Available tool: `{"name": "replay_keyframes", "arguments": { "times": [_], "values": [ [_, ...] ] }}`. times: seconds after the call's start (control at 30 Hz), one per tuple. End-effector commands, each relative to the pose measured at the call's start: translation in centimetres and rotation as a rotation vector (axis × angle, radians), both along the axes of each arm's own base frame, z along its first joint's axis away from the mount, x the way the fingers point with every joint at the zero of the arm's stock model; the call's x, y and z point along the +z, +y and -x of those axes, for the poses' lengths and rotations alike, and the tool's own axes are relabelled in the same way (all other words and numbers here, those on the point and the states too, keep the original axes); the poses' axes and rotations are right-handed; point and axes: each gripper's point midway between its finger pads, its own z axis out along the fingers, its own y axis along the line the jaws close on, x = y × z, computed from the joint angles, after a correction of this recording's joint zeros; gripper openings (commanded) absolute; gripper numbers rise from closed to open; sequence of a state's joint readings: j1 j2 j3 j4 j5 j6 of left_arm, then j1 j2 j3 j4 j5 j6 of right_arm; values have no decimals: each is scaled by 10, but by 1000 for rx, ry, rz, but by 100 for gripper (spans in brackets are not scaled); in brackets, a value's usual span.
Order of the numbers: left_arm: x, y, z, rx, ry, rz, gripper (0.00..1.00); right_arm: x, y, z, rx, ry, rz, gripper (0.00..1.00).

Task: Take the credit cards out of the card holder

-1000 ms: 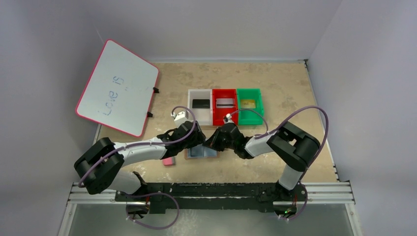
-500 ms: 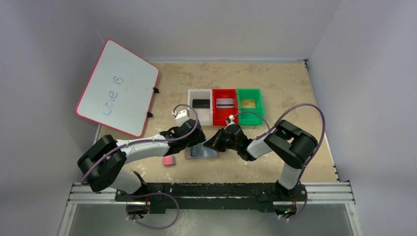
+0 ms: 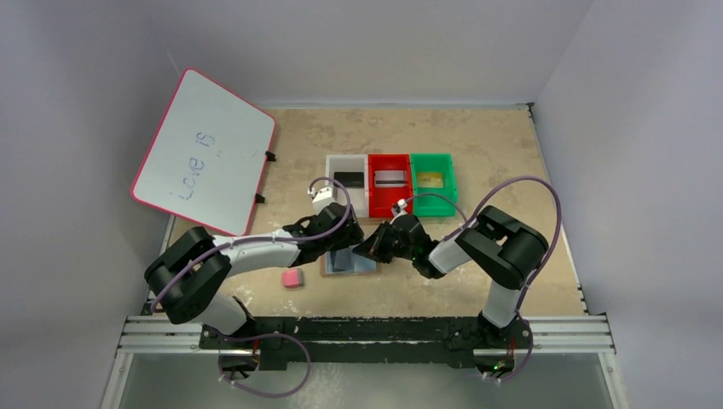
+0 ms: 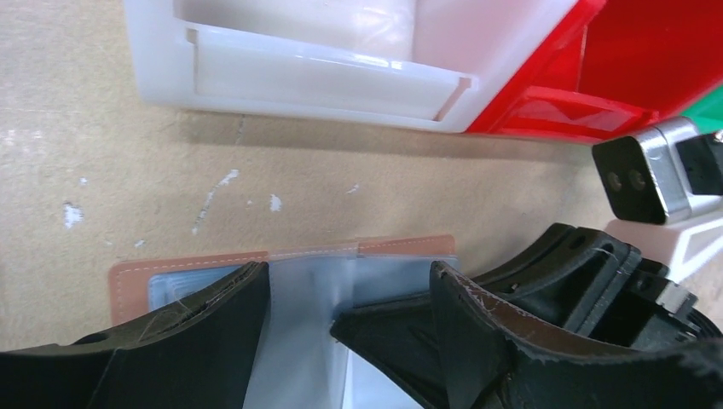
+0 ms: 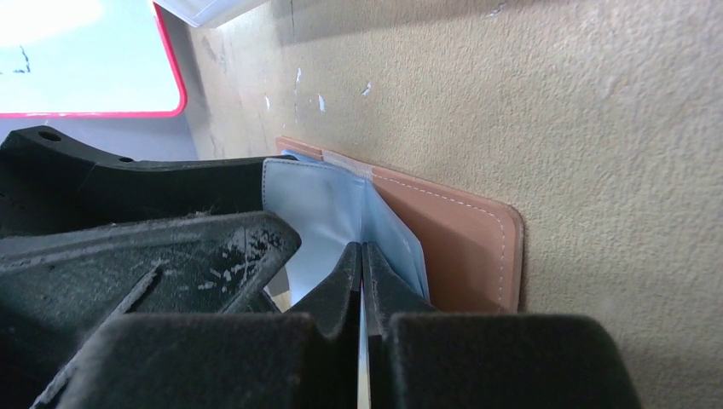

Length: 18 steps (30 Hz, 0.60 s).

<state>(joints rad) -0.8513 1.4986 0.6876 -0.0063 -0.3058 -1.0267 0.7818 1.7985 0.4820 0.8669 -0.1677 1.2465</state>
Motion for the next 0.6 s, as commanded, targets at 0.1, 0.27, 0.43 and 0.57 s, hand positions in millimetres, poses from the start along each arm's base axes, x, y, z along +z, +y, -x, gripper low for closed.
{"name": "replay_keyframes", "arguments": {
  "times": [0.1,0.27,0.43,0.57],
  "values": [
    [2,-19,29,-123,84,115,66,-88,-77,36,-44,190,384,0],
    [7,-18,35,-131,98,130,65,-78,-73,31,-31,151,368,0],
    [9,-19,40,-156,106,135,65,-57,-65,20,-4,57,341,1],
    [9,-21,41,-164,110,142,64,-33,-62,9,-23,-19,309,12]
  ]
}}
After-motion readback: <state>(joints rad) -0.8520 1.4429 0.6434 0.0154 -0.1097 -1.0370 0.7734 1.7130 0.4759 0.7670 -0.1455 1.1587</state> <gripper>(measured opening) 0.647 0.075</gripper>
